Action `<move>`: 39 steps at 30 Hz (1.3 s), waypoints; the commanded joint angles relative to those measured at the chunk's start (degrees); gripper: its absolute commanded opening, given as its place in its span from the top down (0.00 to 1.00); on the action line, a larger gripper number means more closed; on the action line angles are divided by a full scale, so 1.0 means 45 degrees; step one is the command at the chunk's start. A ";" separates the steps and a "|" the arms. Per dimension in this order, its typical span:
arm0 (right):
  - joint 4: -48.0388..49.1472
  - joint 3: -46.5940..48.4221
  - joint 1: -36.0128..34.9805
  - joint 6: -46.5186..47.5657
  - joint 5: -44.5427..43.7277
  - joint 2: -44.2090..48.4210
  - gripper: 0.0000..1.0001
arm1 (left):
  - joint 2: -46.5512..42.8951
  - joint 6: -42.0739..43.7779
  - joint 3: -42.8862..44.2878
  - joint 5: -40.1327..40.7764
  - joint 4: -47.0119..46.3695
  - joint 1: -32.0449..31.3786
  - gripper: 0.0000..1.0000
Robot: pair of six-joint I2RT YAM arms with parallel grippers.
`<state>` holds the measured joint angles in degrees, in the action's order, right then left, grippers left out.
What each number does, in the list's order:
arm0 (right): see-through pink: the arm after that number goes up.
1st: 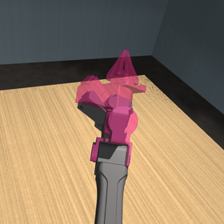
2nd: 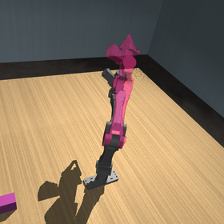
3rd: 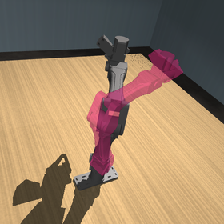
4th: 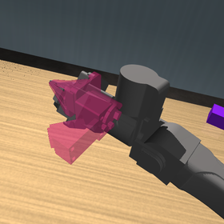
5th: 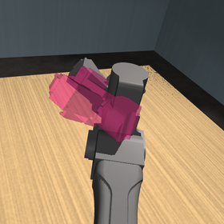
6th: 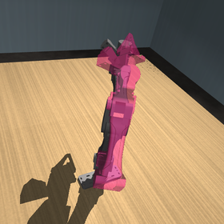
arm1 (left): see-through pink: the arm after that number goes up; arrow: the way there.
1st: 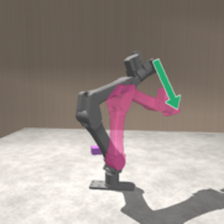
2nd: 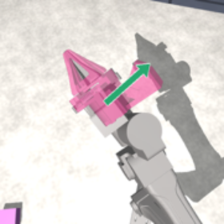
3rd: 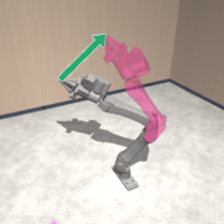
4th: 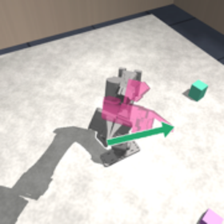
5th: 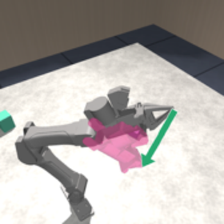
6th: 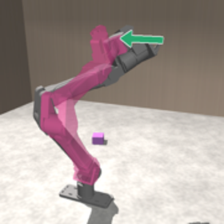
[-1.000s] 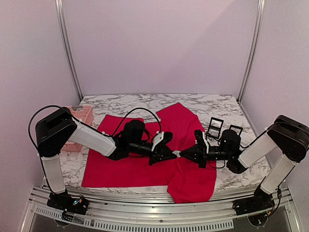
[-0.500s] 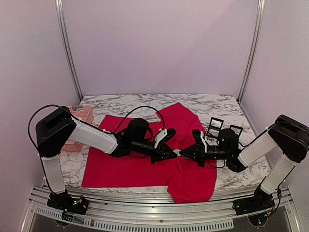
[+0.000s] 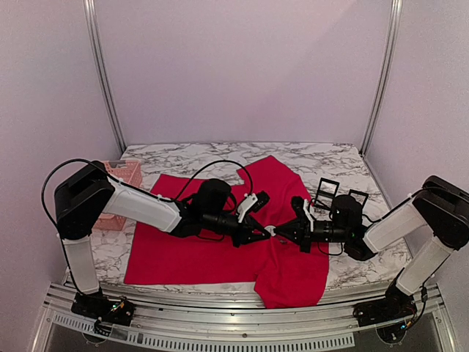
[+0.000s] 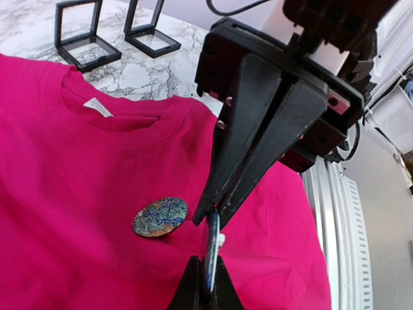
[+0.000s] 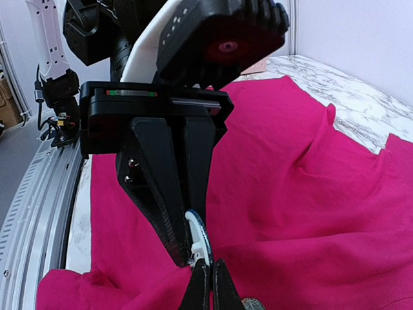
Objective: Pin the brooch onto the clothing
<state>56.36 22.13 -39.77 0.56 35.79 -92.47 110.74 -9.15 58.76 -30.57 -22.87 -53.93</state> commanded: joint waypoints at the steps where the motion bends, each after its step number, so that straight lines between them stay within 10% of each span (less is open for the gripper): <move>1: 0.0027 0.0251 -0.0949 0.0844 0.0964 0.0762 1.00 | 0.0222 -0.2047 0.0507 0.1838 0.0062 0.0140 1.00; 11: -0.0111 0.0313 -0.0955 0.0698 0.1097 0.0860 1.00 | -0.0077 -0.2951 0.0221 0.1832 -0.0010 0.0188 0.86; 19: -0.0283 0.0339 -0.0954 0.0717 0.1089 0.0880 1.00 | -0.0020 -0.3186 0.0133 0.1569 -0.0358 0.0266 0.98; 27: -0.0258 0.0322 -0.0935 0.0604 0.0859 0.0880 1.00 | -0.0211 -0.2413 -0.0168 0.0426 -0.0901 0.0247 0.65; 31: -0.0275 0.0349 -0.0902 0.0506 0.0817 0.0861 1.00 | -0.0314 -0.2133 -0.0311 0.0421 -0.0734 0.0247 0.74; 39: -0.0179 0.0293 -0.0433 0.0188 0.0893 0.0743 1.00 | -0.0649 -0.0953 -0.0756 -0.0224 -0.0906 0.0227 0.58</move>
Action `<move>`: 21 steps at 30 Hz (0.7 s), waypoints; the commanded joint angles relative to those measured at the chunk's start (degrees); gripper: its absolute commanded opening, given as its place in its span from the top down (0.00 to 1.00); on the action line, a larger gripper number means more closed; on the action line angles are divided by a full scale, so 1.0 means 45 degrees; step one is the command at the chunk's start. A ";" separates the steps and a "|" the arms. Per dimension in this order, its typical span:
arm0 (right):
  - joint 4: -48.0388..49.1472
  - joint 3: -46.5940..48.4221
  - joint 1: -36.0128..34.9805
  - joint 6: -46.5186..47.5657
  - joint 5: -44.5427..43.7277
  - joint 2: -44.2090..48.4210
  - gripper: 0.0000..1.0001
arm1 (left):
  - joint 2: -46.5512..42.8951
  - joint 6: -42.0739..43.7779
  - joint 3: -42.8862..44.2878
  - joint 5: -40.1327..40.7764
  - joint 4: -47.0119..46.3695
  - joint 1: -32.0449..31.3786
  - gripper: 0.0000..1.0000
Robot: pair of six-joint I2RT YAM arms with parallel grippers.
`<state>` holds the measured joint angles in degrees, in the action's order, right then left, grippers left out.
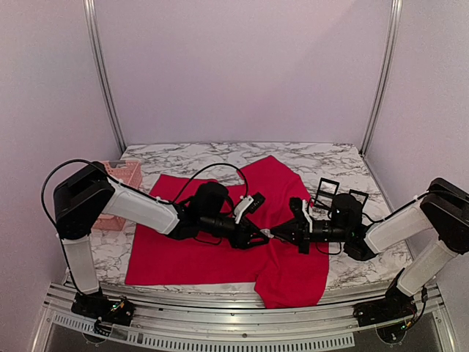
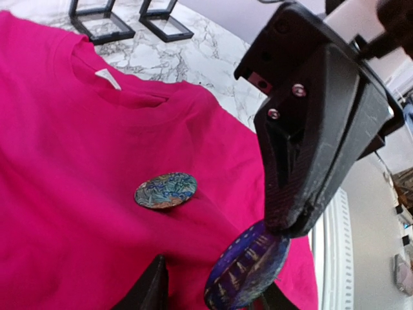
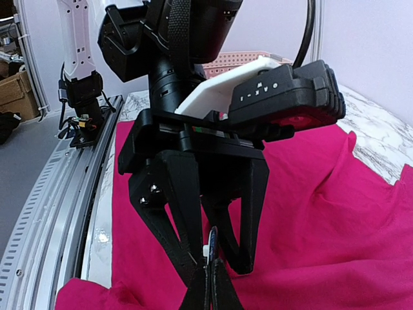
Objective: Pin the brooch onto the clothing
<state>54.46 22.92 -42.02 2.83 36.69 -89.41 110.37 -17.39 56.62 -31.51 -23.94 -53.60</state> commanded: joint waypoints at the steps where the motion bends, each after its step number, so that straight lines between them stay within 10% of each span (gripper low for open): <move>1: 0.0284 0.0122 0.0125 -0.0424 0.0719 -0.0005 1.00 | -0.0608 0.1110 -0.0337 -0.0035 -0.0806 0.0154 0.56; 16: 0.1256 -0.0189 0.1056 -0.1430 0.1852 -0.0502 1.00 | -0.1334 0.4685 -0.0358 -0.2148 0.0713 0.0567 0.28; 21: 0.1502 -0.0167 0.1184 -0.1521 0.2293 -0.0730 1.00 | -0.1191 0.5159 -0.0081 -0.1407 0.0895 0.0801 0.61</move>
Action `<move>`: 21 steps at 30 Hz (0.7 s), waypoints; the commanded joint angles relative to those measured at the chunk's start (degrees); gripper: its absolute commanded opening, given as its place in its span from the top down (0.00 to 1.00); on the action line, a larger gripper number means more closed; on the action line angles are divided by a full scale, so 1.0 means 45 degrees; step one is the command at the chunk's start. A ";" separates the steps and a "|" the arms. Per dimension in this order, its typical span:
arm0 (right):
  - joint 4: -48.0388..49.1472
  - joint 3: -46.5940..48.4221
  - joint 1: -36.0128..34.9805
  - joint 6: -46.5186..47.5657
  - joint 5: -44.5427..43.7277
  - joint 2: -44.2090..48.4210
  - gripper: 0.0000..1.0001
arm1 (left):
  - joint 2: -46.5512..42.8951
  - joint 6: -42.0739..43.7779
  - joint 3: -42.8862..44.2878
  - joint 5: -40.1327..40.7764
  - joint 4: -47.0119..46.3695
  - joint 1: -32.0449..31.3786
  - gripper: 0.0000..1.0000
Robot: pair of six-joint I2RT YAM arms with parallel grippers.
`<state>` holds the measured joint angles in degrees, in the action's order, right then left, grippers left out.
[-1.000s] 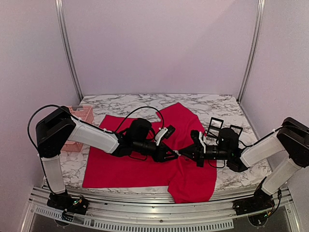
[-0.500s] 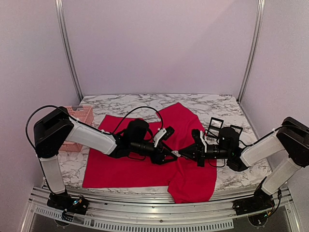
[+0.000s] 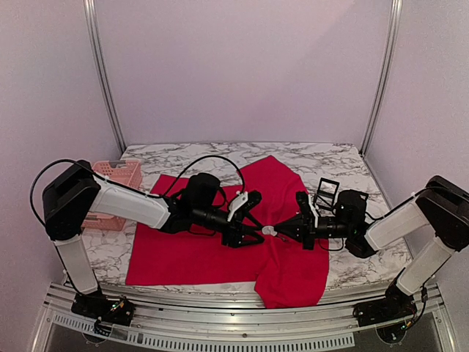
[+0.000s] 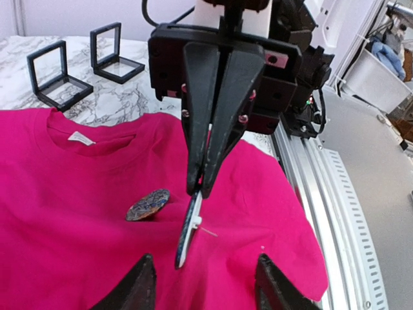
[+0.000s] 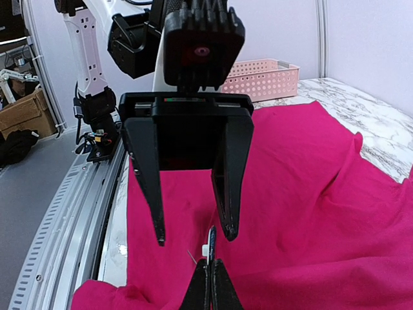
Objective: Pin the brooch onto the clothing
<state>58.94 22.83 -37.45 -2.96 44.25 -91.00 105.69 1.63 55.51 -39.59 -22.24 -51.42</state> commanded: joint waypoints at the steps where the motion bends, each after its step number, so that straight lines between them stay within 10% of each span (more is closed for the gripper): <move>1: 0.0561 -0.0151 0.0184 -0.0257 0.0664 -0.0415 1.00 | -0.0062 0.0957 0.0219 0.0382 0.0480 0.0357 0.67; 21: 0.0935 -0.0084 0.0264 -0.0462 0.0968 -0.0520 1.00 | 0.1059 0.0016 0.0554 0.0518 -0.0947 0.0128 0.87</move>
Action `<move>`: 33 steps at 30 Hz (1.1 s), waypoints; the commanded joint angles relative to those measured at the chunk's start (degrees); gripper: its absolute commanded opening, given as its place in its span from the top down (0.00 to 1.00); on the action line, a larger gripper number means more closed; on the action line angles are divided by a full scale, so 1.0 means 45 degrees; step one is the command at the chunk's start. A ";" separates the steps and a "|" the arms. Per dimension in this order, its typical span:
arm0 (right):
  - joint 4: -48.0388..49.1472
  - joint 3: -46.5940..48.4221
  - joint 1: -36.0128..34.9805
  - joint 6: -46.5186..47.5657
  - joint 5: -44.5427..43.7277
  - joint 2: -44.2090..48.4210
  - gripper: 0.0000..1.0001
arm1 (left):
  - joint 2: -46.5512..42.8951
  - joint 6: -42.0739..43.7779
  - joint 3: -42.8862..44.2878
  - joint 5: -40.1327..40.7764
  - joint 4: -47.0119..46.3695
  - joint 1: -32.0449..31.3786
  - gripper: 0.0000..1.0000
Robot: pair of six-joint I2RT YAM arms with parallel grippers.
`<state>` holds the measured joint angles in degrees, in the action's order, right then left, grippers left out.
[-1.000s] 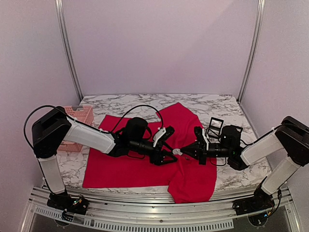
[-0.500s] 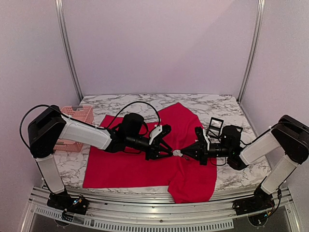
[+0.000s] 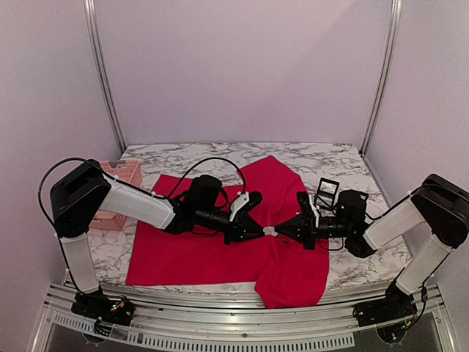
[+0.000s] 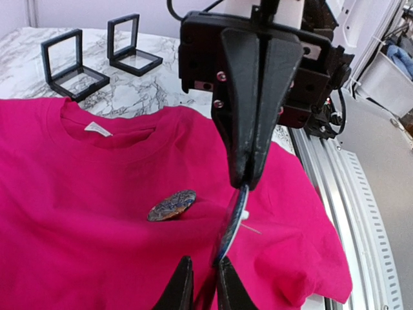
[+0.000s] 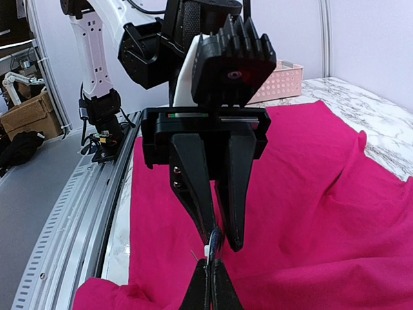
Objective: Pin the brooch onto the clothing
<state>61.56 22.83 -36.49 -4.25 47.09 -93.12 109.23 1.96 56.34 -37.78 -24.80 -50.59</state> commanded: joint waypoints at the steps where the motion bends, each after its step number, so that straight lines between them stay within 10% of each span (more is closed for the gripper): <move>1: 0.0376 -0.0092 0.0061 -0.0185 0.0322 -0.0058 1.00 | 0.0262 -0.0063 0.0371 -0.0003 -0.0419 -0.0080 0.88; 8: 0.0199 -0.0049 0.0059 -0.0142 0.0257 -0.0126 1.00 | 0.0008 -0.0128 0.0086 -0.1290 -0.0817 -0.0249 0.77; 18: -0.0001 -0.0014 0.0050 -0.0090 -0.0088 -0.0009 1.00 | -0.0035 -0.0367 0.0059 -0.0990 -0.0796 -0.0262 1.00; 23: -0.1254 -0.0191 0.0048 0.0770 -0.1213 0.0112 0.58 | -0.0100 -0.2037 0.0122 -0.0989 -0.0512 -0.0223 1.00; 33: -0.1765 0.0065 -0.0195 0.1799 -0.0742 -0.0034 0.50 | -0.0110 -0.2152 0.0287 -0.0241 -0.0359 -0.0487 1.00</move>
<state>53.95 21.74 -36.56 2.22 43.40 -92.53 109.43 -7.64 56.62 -40.40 -26.83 -51.37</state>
